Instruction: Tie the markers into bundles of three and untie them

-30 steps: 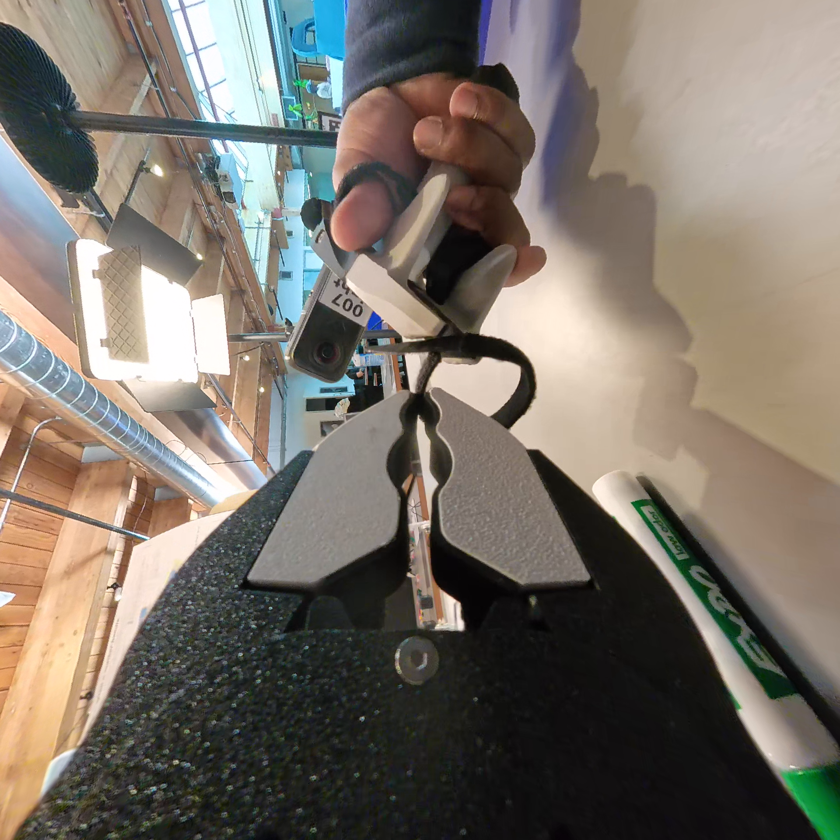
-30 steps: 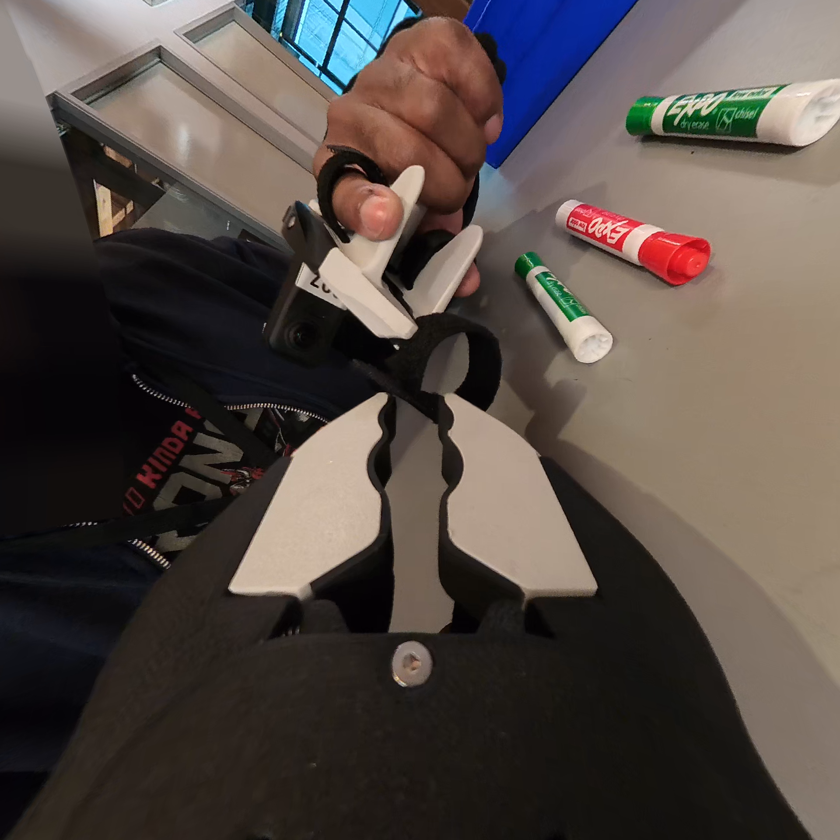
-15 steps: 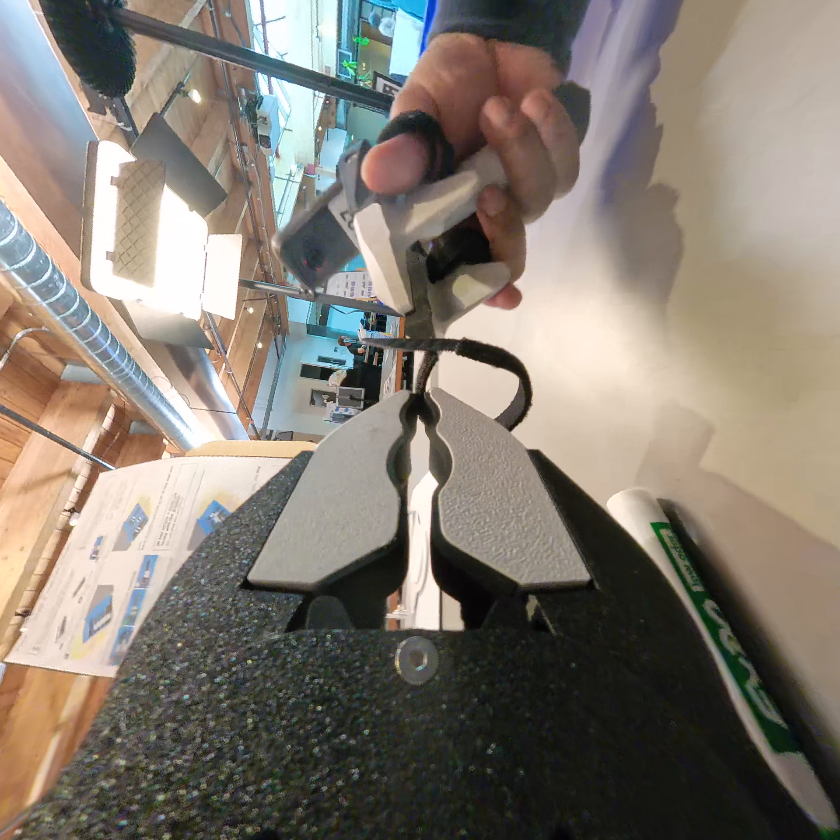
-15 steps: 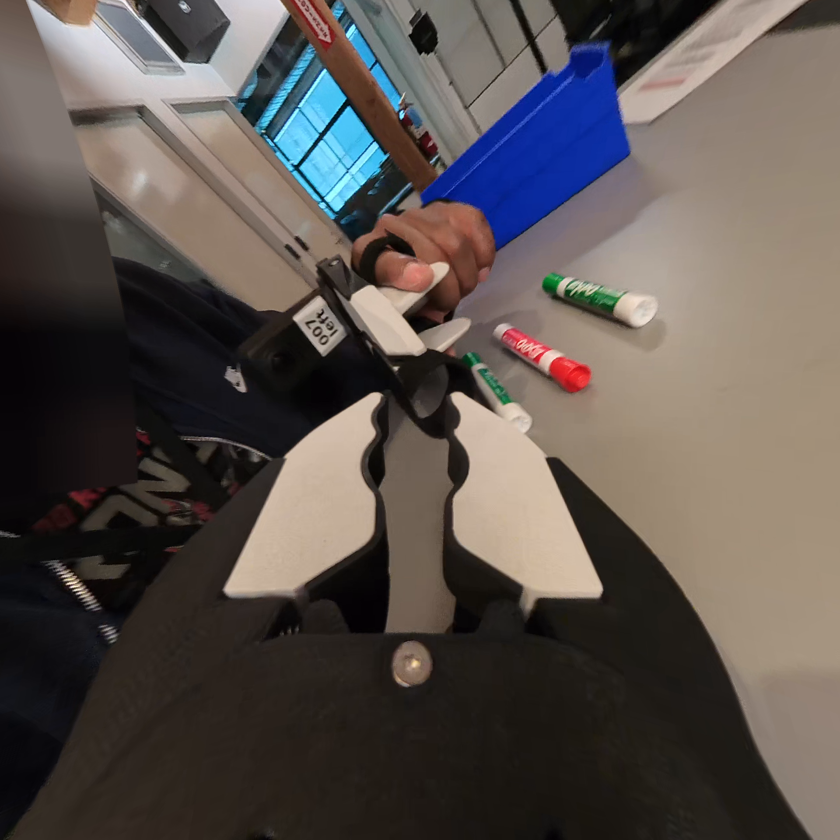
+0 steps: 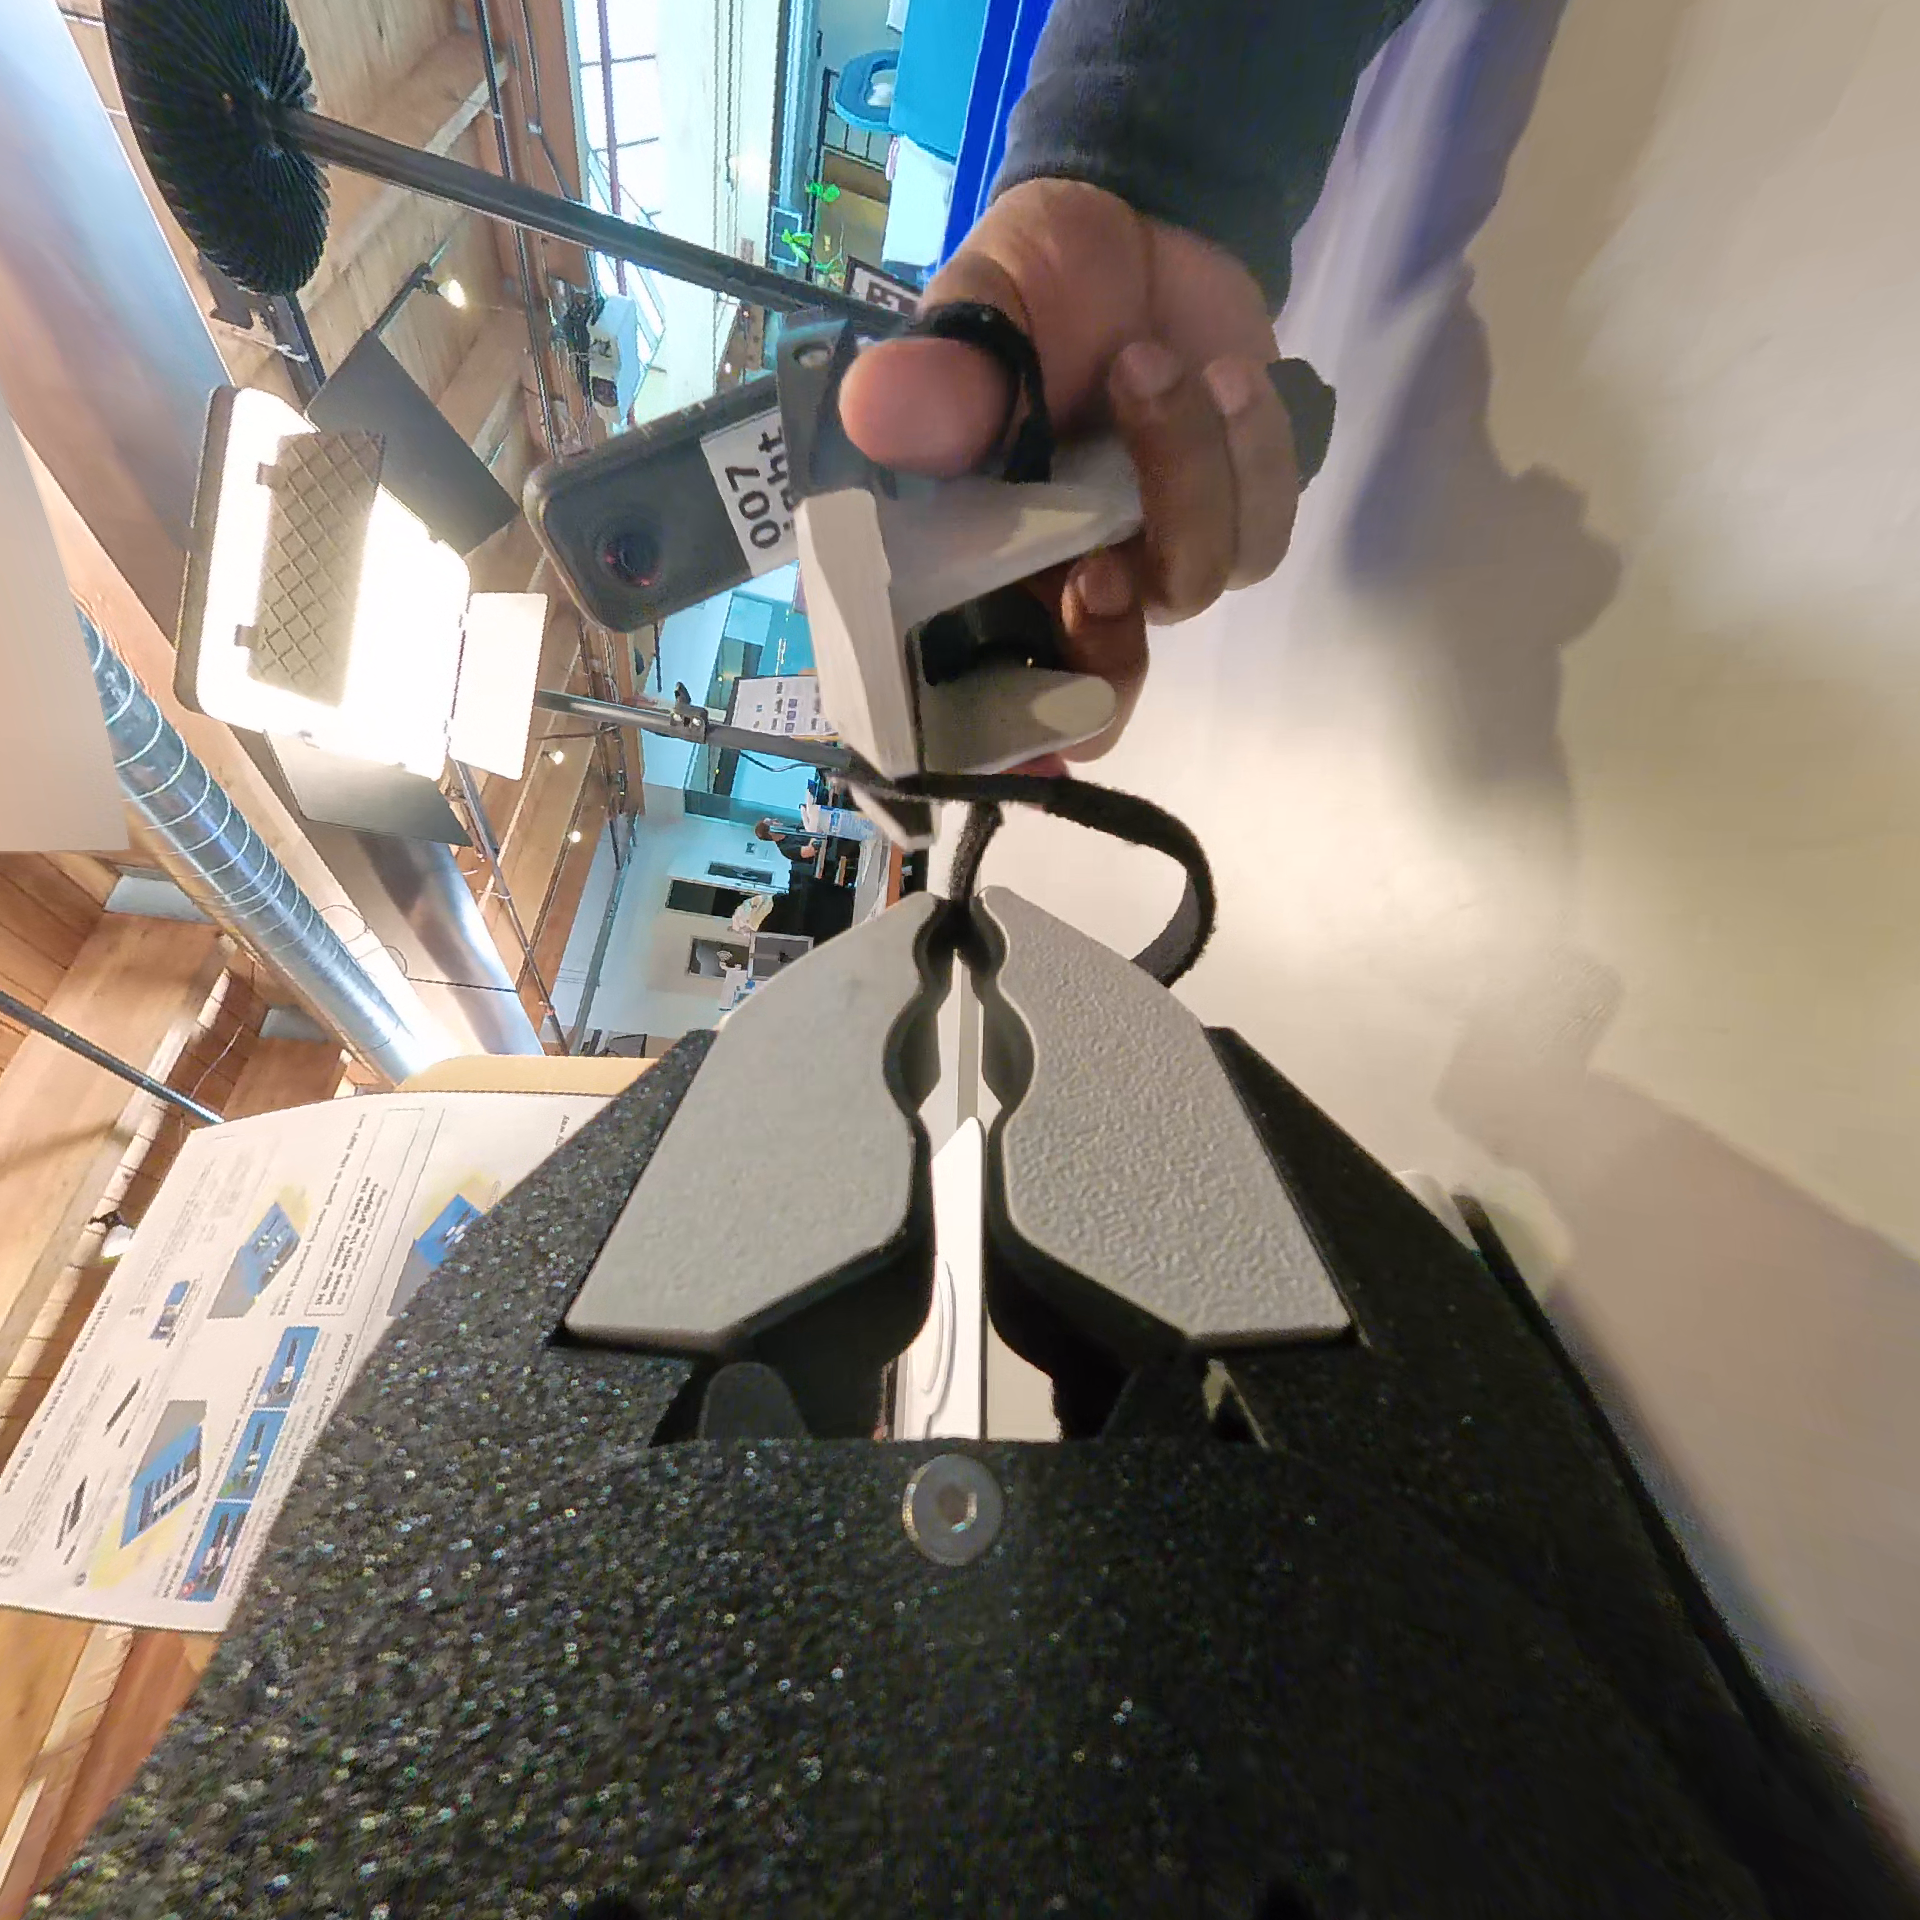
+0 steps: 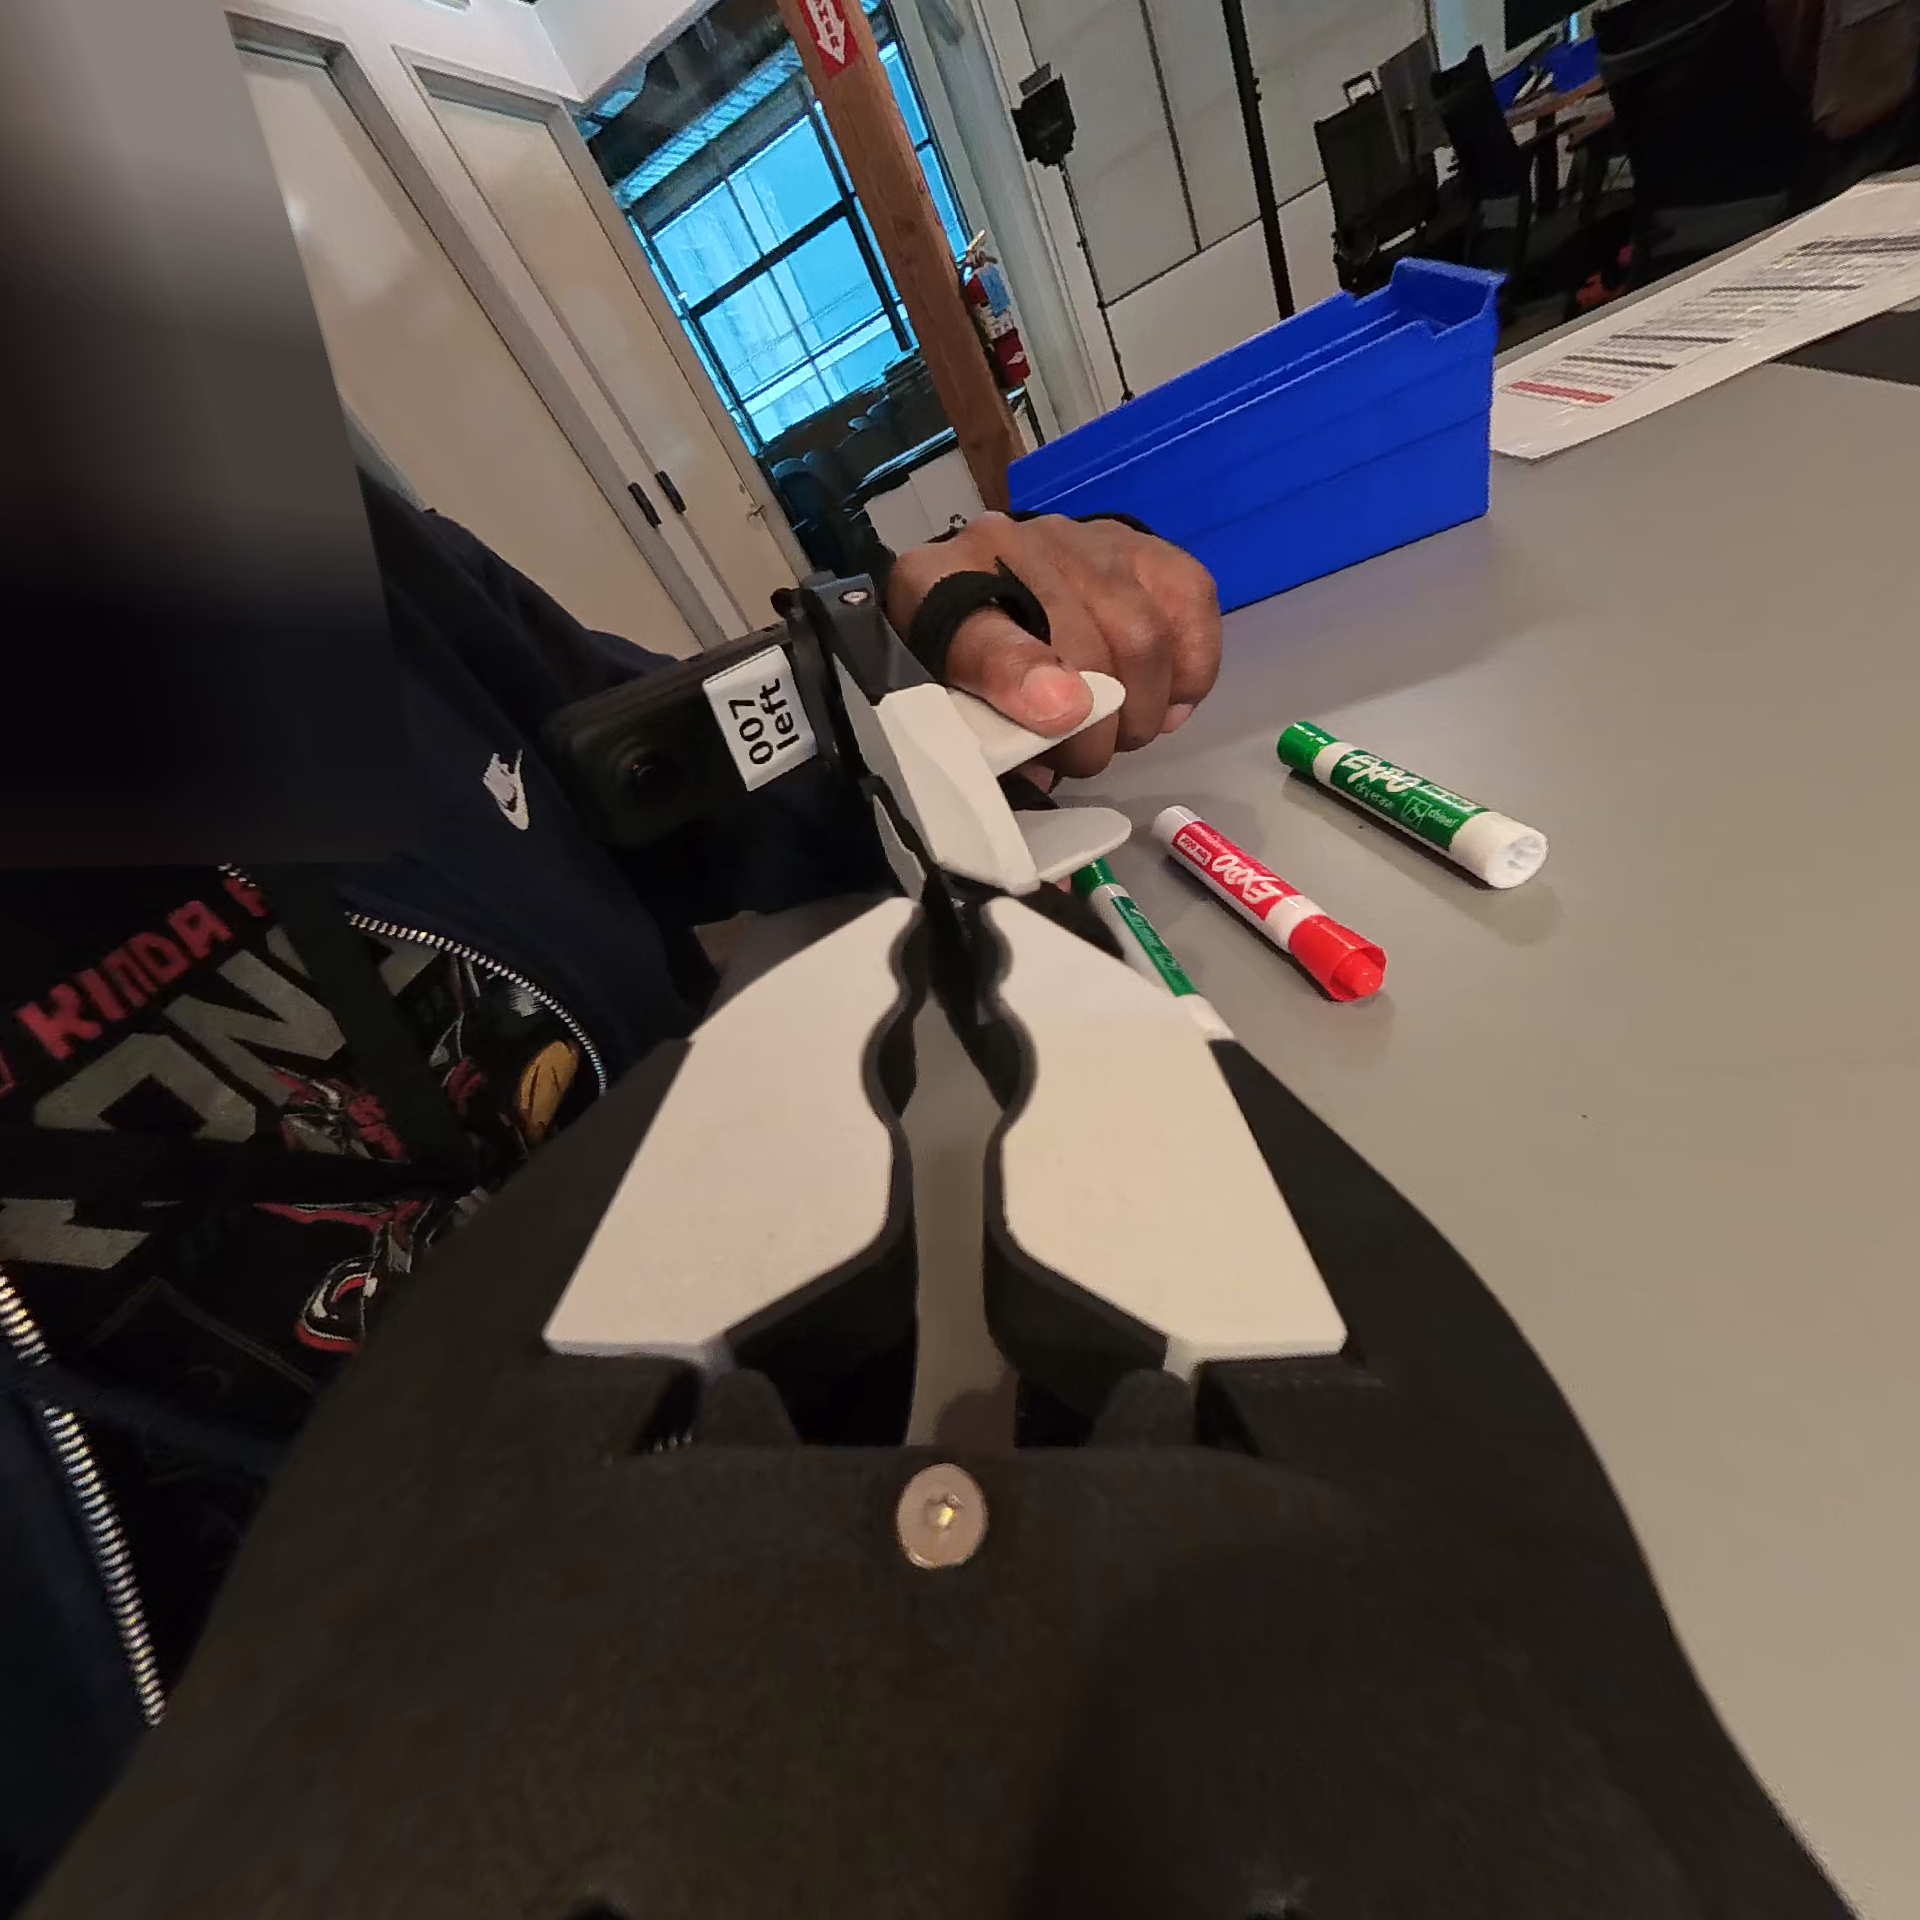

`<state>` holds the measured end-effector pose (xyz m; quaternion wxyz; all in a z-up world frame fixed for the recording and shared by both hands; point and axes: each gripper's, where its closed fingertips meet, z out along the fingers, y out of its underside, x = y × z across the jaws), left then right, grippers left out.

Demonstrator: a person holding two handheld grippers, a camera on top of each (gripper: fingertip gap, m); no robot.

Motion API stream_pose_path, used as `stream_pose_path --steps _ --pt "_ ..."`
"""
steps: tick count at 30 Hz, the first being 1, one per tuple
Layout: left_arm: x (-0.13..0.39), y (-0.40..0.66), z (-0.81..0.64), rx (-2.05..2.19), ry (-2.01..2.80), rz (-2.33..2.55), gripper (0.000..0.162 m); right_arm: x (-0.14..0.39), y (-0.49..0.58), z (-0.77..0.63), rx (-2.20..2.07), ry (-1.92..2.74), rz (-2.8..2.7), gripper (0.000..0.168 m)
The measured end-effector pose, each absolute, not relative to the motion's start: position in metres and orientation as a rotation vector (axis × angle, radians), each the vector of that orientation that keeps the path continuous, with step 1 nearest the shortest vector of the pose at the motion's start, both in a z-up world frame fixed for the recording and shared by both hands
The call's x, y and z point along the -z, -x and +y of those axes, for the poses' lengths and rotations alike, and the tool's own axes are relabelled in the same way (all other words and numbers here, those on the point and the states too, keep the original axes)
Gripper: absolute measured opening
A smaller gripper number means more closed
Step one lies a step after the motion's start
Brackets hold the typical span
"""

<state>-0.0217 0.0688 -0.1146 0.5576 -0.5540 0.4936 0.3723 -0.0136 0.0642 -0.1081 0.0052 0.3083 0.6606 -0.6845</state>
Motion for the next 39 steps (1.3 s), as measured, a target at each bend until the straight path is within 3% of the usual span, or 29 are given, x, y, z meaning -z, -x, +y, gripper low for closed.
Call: stream_pose_path --steps 1,13,39 --pt "0.115 0.022 0.069 -0.878 1.308 1.166 0.002 0.109 0.011 0.062 2.131 -0.943 2.070 0.001" --pt "0.112 0.042 0.066 -0.880 1.383 1.109 0.002 0.110 -0.020 0.045 1.936 -0.746 2.090 0.001" --pt "0.131 -0.006 0.057 -0.904 1.255 1.431 0.002 0.136 -0.020 0.049 1.630 -0.972 1.942 0.001"
